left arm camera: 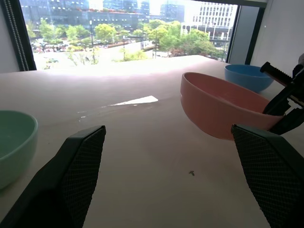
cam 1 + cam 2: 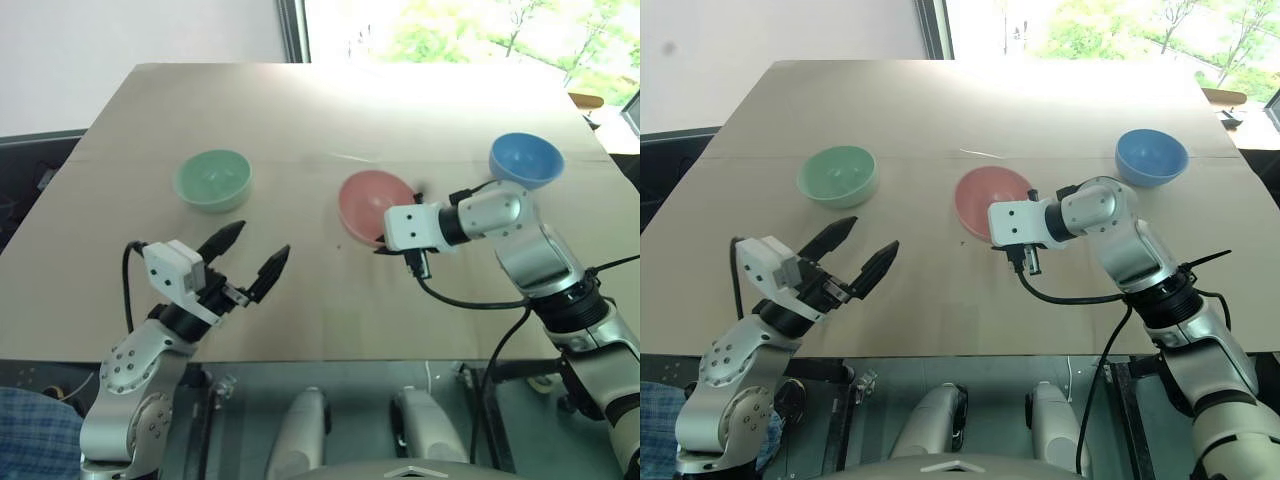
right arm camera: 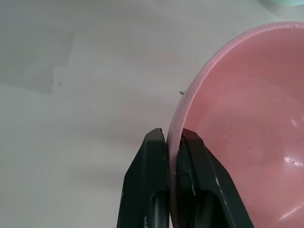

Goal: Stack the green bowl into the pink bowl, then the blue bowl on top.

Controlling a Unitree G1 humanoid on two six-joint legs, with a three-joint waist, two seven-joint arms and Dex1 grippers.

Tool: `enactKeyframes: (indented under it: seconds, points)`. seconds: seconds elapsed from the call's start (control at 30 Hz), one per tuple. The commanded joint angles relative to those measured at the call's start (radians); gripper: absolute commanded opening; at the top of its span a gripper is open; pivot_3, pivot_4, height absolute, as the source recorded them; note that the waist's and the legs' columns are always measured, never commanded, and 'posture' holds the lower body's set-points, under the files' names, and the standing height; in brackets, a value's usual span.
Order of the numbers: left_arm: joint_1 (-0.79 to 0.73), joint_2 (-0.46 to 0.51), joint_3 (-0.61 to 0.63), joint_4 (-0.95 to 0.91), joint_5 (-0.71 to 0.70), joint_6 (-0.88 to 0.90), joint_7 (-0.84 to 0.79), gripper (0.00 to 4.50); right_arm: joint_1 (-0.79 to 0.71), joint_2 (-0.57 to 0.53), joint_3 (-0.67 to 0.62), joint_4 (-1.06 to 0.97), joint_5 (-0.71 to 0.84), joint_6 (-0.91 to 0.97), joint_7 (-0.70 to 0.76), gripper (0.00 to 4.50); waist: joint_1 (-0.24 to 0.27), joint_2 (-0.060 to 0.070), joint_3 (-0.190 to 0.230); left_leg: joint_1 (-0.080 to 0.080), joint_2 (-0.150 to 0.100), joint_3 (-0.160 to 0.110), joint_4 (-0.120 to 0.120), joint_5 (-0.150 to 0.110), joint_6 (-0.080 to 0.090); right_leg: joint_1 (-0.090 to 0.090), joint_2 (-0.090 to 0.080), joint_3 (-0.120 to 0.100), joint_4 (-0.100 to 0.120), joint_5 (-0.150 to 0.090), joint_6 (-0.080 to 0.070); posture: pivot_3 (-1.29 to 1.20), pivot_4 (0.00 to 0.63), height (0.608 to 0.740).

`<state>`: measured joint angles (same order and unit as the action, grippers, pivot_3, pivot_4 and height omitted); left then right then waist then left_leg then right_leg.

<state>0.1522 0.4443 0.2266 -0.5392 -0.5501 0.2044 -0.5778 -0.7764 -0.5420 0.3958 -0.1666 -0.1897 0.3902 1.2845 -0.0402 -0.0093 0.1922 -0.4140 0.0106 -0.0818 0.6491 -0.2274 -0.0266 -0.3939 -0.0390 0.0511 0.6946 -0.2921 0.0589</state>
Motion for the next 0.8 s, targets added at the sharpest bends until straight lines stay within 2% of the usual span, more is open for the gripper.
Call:
enactKeyframes:
  seconds: [0.03, 0.07, 0.1, 0.3, 0.33, 0.37, 0.5, 0.67, 0.8]
  points:
    - [-0.023, 0.016, 0.009, 0.006, -0.002, -0.008, -0.017, 4.5, 0.008, -0.007, 0.008, -0.085, 0.0, 0.08, -0.021, 1.1, 0.001, 0.0, 0.0, 0.0, 0.0, 0.0, 0.0, 0.0, 0.0, 0.0, 0.0, 0.0, 0.0, 0.0, 0.0, 0.0, 0.15, 0.74]
    - [-0.029, 0.018, 0.009, 0.013, -0.002, -0.008, -0.021, 4.5, 0.011, -0.005, 0.012, -0.092, -0.001, 0.094, -0.03, 1.43, 0.001, 0.0, 0.0, 0.0, 0.0, -0.001, 0.0, 0.0, 0.0, 0.0, 0.0, -0.001, 0.0, 0.0, 0.0, 0.0, 0.15, 0.74]
    - [-0.033, 0.021, 0.008, 0.018, -0.002, -0.009, -0.025, 4.5, 0.012, -0.005, 0.015, -0.095, -0.003, 0.102, -0.039, 1.58, 0.001, 0.0, 0.0, 0.0, 0.0, -0.001, 0.0, 0.0, 0.0, 0.0, 0.0, -0.001, 0.0, 0.0, 0.0, 0.0, 0.15, 0.74]
    - [-0.048, 0.02, 0.001, 0.031, 0.0, -0.011, -0.033, 4.5, 0.002, -0.008, 0.013, -0.089, 0.006, 0.123, -0.081, 3.87, 0.001, 0.0, 0.0, 0.0, 0.0, 0.0, 0.0, 0.0, 0.0, 0.0, 0.0, 0.0, 0.0, 0.0, 0.0, 0.0, 0.15, 0.74]
    - [-0.05, 0.018, 0.0, 0.032, 0.0, -0.011, -0.033, 4.5, 0.0, -0.003, 0.002, -0.089, 0.014, 0.132, -0.092, 4.07, 0.001, 0.0, 0.0, 0.0, 0.0, 0.0, 0.0, 0.0, 0.0, 0.0, 0.0, 0.0, 0.0, 0.0, 0.0, 0.0, 0.15, 0.74]
    - [-0.054, 0.017, -0.004, 0.035, 0.003, -0.011, -0.033, 4.5, 0.003, 0.002, -0.022, -0.088, 0.031, 0.118, -0.11, 4.47, 0.001, 0.0, 0.0, -0.001, 0.0, -0.001, 0.0, 0.0, 0.0, 0.0, 0.0, -0.001, 0.0, 0.0, 0.0, 0.0, 0.15, 0.74]
    - [-0.084, 0.044, -0.015, 0.047, 0.017, 0.007, -0.046, 4.5, 0.028, -0.002, -0.14, -0.104, 0.105, 0.131, -0.175, 4.47, 0.003, 0.0, 0.0, -0.001, 0.0, 0.0, 0.0, 0.0, 0.0, 0.0, 0.0, 0.0, 0.0, 0.0, 0.0, 0.0, 0.15, 0.74]
    - [-0.177, 0.113, -0.024, 0.121, 0.062, 0.022, -0.071, 4.5, 0.074, -0.043, -0.333, -0.185, 0.265, 0.295, -0.203, 4.47, 0.009, 0.0, 0.0, -0.002, -0.001, -0.002, 0.0, 0.0, 0.0, 0.0, 0.0, -0.002, -0.001, 0.0, 0.0, 0.0, 0.15, 0.74]
    - [-0.344, 0.21, -0.088, 0.305, 0.26, 0.015, -0.028, 4.5, 0.175, -0.047, -0.608, -0.26, 0.519, 0.403, -0.192, 4.47, 0.017, -0.001, 0.0, -0.002, 0.0, -0.003, 0.0, 0.0, 0.0, 0.001, 0.0, -0.004, -0.001, 0.0, 0.0, 0.0, 0.15, 0.74]
